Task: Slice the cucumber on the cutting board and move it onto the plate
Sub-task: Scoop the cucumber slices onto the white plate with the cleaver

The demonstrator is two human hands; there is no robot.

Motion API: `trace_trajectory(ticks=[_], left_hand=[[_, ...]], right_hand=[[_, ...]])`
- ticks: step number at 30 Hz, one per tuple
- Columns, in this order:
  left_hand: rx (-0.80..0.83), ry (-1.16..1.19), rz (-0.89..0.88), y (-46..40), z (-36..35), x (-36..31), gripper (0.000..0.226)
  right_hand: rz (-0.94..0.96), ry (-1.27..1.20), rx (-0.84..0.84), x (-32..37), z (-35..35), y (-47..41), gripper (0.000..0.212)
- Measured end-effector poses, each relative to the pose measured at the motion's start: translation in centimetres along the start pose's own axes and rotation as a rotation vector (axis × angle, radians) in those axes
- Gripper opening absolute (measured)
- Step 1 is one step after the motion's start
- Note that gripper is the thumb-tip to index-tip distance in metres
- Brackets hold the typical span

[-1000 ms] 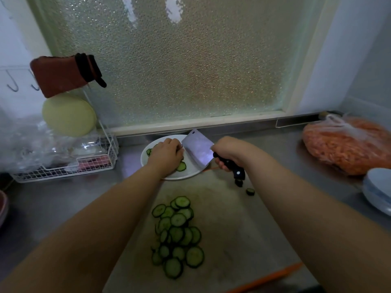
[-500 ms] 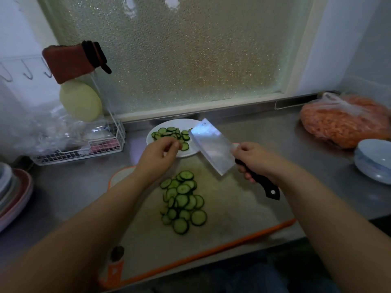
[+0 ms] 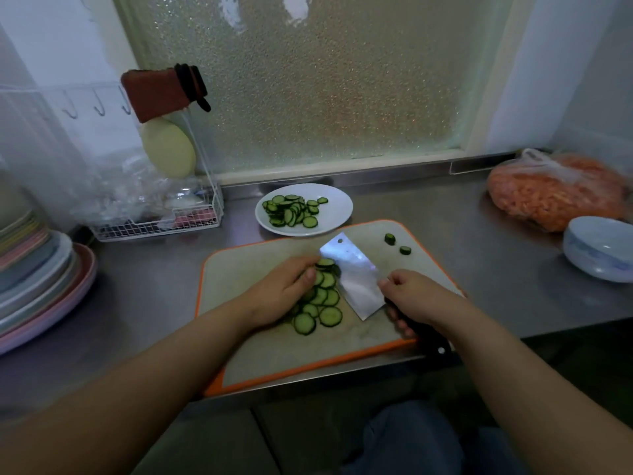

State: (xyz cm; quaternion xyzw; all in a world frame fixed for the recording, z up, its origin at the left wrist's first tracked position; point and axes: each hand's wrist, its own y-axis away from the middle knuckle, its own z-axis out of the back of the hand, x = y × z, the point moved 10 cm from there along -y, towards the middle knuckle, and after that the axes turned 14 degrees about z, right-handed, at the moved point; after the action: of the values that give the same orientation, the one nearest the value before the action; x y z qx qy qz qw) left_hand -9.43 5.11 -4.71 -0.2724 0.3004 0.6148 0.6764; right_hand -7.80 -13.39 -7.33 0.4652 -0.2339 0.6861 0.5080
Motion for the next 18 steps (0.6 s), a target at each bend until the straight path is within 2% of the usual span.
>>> trace_trajectory(ticks=[1, 4, 6, 10, 18], left_hand=[[-0.037, -0.029, 0.017, 0.4, 0.0, 0.1, 0.051], [-0.151, -0.209, 0.16, 1.2, -1.0, 1.5, 0.095], [-0.222, -0.282, 0.215, 1.2, -1.6, 1.8, 0.106], [-0.287, -0.367, 0.21, 0.3, -1.9, 1.6, 0.093], [-0.398, -0.3, 0.128, -1.3, -0.1, -0.6, 0.052]], right_hand=[[0.005, 0.005, 0.007, 0.2, -0.3, 0.2, 0.027], [0.041, 0.043, 0.025, 1.0, -1.5, 0.8, 0.027], [0.044, 0.041, 0.06, 1.3, -3.2, 1.2, 0.027], [0.045, 0.004, 0.066, 1.9, -5.4, 1.1, 0.027], [0.0, -0.321, 0.065, 2.5, -6.6, 0.7, 0.028]])
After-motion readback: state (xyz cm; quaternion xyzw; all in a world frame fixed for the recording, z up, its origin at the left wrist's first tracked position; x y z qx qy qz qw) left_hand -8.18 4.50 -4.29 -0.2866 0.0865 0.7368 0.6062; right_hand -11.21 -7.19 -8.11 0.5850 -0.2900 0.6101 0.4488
